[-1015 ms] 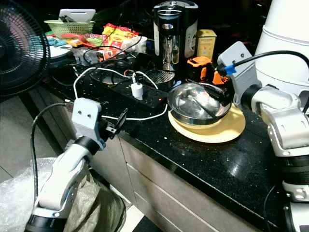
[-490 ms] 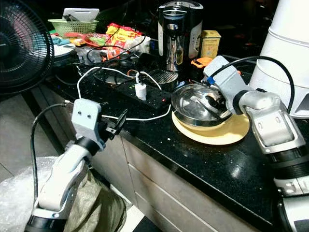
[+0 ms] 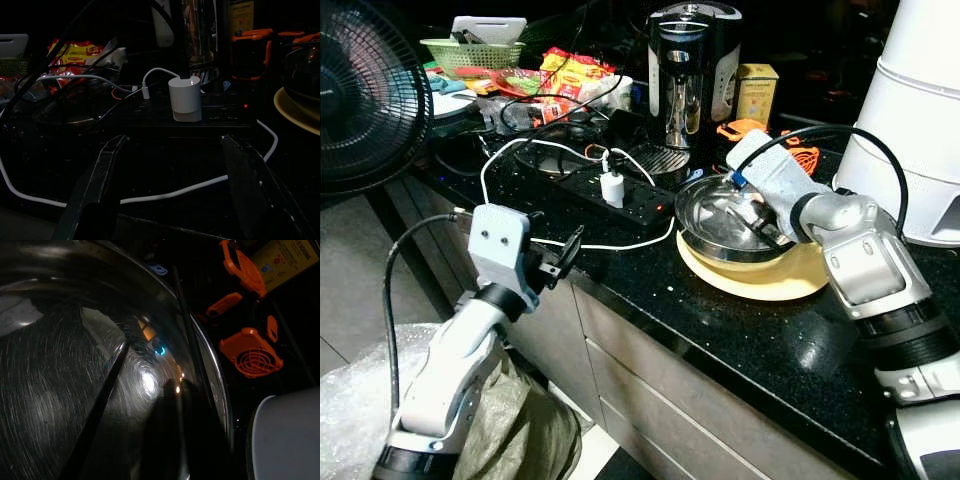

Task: Kitchen organization

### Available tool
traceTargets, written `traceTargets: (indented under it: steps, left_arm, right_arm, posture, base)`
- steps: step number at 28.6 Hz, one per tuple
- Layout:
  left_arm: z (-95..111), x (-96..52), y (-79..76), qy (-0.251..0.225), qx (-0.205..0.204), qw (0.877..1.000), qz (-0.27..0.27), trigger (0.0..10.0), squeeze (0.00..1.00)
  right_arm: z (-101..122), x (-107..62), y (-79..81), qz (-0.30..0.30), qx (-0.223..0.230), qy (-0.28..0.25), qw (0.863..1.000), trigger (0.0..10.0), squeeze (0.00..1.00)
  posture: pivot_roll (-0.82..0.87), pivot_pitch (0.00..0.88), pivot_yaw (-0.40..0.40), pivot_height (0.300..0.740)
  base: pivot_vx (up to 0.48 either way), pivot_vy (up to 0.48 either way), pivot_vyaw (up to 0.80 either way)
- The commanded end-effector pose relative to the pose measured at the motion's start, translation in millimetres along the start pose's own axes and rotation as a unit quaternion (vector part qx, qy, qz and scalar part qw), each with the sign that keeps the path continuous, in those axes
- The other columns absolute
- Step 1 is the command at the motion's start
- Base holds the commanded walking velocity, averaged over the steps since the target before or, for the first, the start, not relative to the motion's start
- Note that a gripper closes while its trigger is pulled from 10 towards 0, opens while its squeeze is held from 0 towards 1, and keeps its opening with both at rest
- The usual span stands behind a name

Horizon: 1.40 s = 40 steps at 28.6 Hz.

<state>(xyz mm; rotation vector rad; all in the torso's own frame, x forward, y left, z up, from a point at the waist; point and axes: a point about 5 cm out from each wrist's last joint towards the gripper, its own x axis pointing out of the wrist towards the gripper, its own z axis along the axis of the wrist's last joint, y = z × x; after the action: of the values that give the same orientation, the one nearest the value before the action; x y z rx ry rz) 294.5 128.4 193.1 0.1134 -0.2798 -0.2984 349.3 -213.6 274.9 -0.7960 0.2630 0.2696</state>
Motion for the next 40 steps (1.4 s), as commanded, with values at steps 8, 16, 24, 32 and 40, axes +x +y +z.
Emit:
traceTargets:
  steps: [8, 16, 24, 32, 40]
  left_arm:
    - [-1, -0.8, 1.0, 0.004, -0.006, 1.0, 0.003, 10.0, 0.0]
    - [0, -1.1, 0.3, 0.004, -0.006, 1.0, 0.002, 10.0, 0.0]
    - [0, -1.1, -0.1, 0.003, -0.006, 1.0, 0.001, 10.0, 0.0]
    - [0, -1.6, -0.2, 0.003, -0.006, 1.0, 0.002, 10.0, 0.0]
    - [0, -1.9, -0.3, 0.003, -0.007, 1.0, 0.003, 10.0, 0.0]
  right_arm:
    - [16, -0.7, 2.7, 0.011, -0.006, -0.041, 0.999, 2.9, 0.0]
    - [30, -3.1, 0.6, 0.03, 0.036, -0.095, 0.994, 10.0, 1.0]
    - [16, 7.4, 0.1, -0.007, -0.014, -0.039, 0.999, 10.0, 0.0]
    - [5, 11.6, -3.1, -0.02, -0.025, 0.005, 0.999, 10.0, 0.0]
    - [2, 11.6, -2.1, -0.017, -0.031, 0.012, 0.999, 10.0, 0.0]
  posture:
    - [-0.01, 0.0, 0.001, 0.74]
    - [-0.01, 0.0, 0.002, 0.74]
    - [0.0, 0.0, -0.003, 0.74]
    - [0.0, 0.0, -0.006, 0.74]
    - [0.0, 0.0, -0.005, 0.74]
  base:
    - [0.0, 0.0, 0.0]
    - [0.0, 0.0, 0.0]
    - [0.0, 0.0, 0.0]
    - [0.0, 0.0, 0.0]
    - [0.0, 0.0, 0.0]
